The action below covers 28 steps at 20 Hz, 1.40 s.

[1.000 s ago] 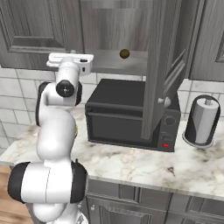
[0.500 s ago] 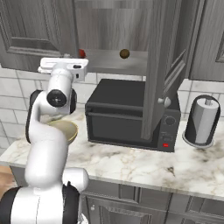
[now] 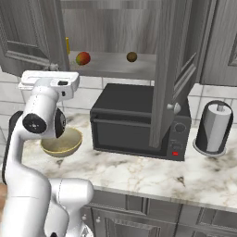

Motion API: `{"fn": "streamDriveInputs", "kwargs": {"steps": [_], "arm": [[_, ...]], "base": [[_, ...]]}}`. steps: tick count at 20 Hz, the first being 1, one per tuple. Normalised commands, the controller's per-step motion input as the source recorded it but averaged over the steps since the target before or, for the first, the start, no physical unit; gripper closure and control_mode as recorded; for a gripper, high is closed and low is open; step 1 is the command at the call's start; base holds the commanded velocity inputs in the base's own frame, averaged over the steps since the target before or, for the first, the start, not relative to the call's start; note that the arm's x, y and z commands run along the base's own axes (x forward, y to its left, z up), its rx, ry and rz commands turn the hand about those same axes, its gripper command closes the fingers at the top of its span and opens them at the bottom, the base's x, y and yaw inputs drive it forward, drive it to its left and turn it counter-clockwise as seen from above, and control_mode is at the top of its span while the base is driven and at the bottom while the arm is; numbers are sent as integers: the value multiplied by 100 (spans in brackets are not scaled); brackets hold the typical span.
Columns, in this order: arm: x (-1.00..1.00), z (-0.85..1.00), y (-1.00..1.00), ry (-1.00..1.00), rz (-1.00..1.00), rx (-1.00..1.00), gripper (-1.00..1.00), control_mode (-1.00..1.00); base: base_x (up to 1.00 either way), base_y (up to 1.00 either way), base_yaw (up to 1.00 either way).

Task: Open the cabinet. Pick the mango and kiwi from the cabinet and place them into the bowl. Then close the cabinet.

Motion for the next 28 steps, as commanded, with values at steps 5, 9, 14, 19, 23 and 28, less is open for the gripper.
{"fn": "streamDriveInputs", "kwargs": {"steps": [5, 9, 14, 19, 23, 28], "arm": [[-93, 0, 8, 0, -5, 0, 100, -100], [-78, 0, 4, 1, -3, 0, 100, -100], [-38, 4, -2, 0, 0, 0, 100, -100], [-9, 0, -13, 0, 0, 0, 100, -100], [8, 0, -43, 0, 0, -2, 100, -100], [23, 0, -49, 0, 0, -2, 100, -100]], "base": [[0, 0, 0], [0, 0, 0], [0, 0, 0], [0, 0, 0], [0, 0, 0], [0, 0, 0]]}}
